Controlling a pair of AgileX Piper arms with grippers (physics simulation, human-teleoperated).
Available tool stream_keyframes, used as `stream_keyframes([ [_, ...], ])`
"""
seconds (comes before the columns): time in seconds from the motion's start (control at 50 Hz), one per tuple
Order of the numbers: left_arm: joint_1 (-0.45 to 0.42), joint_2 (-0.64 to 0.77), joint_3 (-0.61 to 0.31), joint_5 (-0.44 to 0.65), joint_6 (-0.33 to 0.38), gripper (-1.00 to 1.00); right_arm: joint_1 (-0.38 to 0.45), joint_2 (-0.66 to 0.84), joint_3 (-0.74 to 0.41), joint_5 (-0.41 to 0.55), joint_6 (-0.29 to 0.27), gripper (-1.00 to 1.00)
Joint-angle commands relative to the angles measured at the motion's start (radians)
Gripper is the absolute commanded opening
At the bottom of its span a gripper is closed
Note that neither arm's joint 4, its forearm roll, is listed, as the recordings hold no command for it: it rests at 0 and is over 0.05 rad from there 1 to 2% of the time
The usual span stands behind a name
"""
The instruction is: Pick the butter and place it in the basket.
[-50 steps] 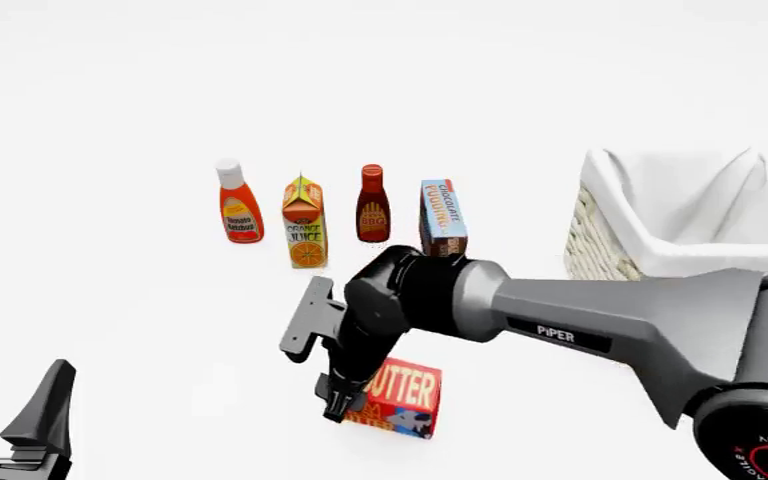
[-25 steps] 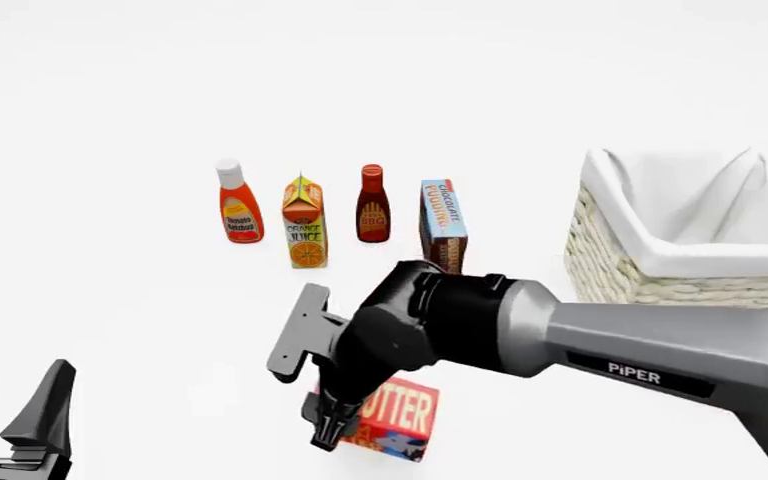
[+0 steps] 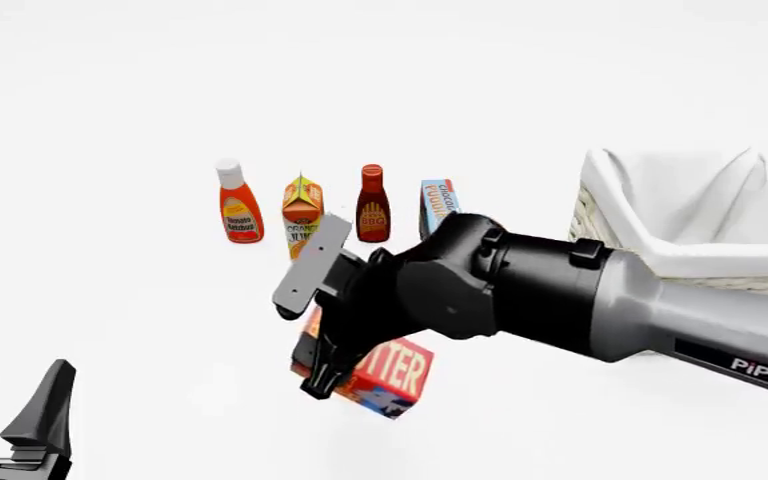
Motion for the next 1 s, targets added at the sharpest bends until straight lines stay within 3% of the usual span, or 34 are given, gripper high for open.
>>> stream_keyframes([
  [0.02,0.000,0.000,0.000,0.000,0.000,1.00,-0.036,-0.070,-0.011,-0.076,0.048,-1.00],
  [0.54,0.000,0.000,0.000,0.000,0.000,1.00,-0.088,-0.174,0.021,-0.228,0.089,-1.00],
  [1.0,0.000,0.000,0.000,0.000,0.000,1.00,-0.187,-0.279,0.097,-0.378,0.099,-1.00],
])
